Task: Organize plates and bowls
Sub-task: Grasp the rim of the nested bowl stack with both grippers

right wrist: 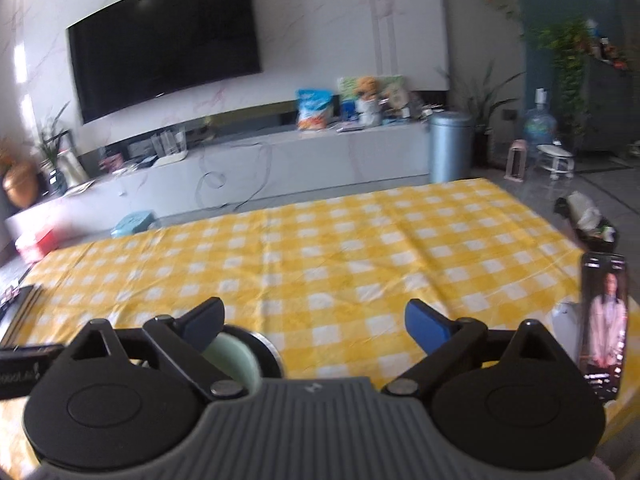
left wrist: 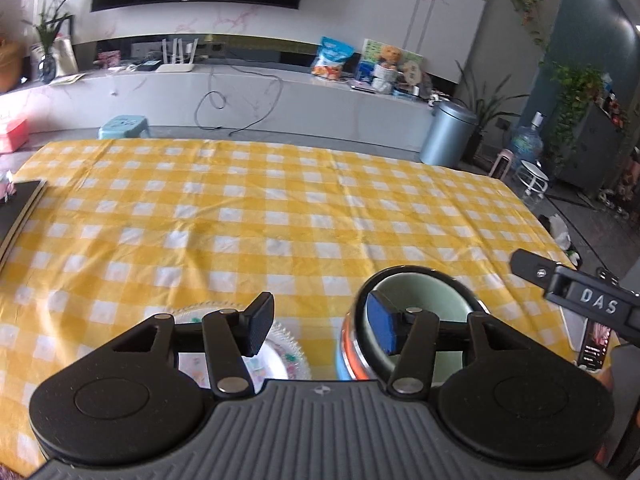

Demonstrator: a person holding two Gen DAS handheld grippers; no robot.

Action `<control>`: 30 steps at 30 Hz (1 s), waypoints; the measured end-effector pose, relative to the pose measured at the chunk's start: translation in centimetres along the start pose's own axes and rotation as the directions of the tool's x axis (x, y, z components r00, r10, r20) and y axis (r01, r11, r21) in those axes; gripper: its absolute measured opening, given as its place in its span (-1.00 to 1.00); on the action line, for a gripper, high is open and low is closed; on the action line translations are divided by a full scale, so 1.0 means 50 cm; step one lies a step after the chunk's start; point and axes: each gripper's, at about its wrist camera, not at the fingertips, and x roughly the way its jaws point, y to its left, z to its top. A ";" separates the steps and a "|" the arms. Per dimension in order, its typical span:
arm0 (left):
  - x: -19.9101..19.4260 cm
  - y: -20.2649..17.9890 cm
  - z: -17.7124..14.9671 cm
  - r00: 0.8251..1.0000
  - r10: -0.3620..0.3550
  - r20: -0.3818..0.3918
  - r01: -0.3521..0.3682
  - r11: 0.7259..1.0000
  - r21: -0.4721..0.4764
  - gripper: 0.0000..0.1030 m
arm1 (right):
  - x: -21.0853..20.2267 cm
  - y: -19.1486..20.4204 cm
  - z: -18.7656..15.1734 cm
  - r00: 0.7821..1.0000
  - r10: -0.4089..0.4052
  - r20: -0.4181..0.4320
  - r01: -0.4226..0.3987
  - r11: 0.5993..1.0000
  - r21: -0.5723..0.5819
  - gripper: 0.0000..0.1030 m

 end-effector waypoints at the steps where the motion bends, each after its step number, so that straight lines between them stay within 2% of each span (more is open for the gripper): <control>1: 0.001 0.005 -0.004 1.000 0.002 -0.004 -0.002 1.000 -0.015 0.18 | 0.003 -0.004 -0.001 1.000 -0.009 -0.011 0.009 1.000 0.002 0.85; 6: 0.011 0.021 -0.022 0.999 -0.030 -0.019 0.028 0.996 -0.089 0.18 | 0.030 -0.011 -0.017 0.997 0.008 -0.079 -0.008 1.000 0.004 0.85; 12: 0.039 0.040 -0.029 0.992 -0.110 -0.060 0.094 0.969 -0.228 0.18 | 0.058 -0.022 -0.038 0.983 0.077 -0.166 -0.068 0.996 0.063 0.83; 17: 0.062 0.035 -0.031 0.989 -0.125 -0.075 0.101 0.959 -0.265 0.40 | 0.083 -0.040 -0.046 0.949 0.181 -0.257 -0.131 0.971 0.201 0.74; 21: 0.081 0.031 -0.034 0.985 -0.141 -0.097 0.104 0.945 -0.311 0.54 | 0.106 -0.057 -0.055 0.922 0.244 -0.302 -0.149 0.940 0.305 0.68; 26: 0.110 0.045 -0.038 0.974 -0.193 -0.119 0.130 0.905 -0.406 0.56 | 0.132 -0.072 -0.063 0.882 0.312 -0.353 -0.151 0.897 0.416 0.68; 30: 0.136 0.050 -0.042 0.966 -0.205 -0.157 0.117 0.891 -0.439 0.56 | 0.157 -0.084 -0.069 0.844 0.375 -0.383 -0.151 0.852 0.502 0.60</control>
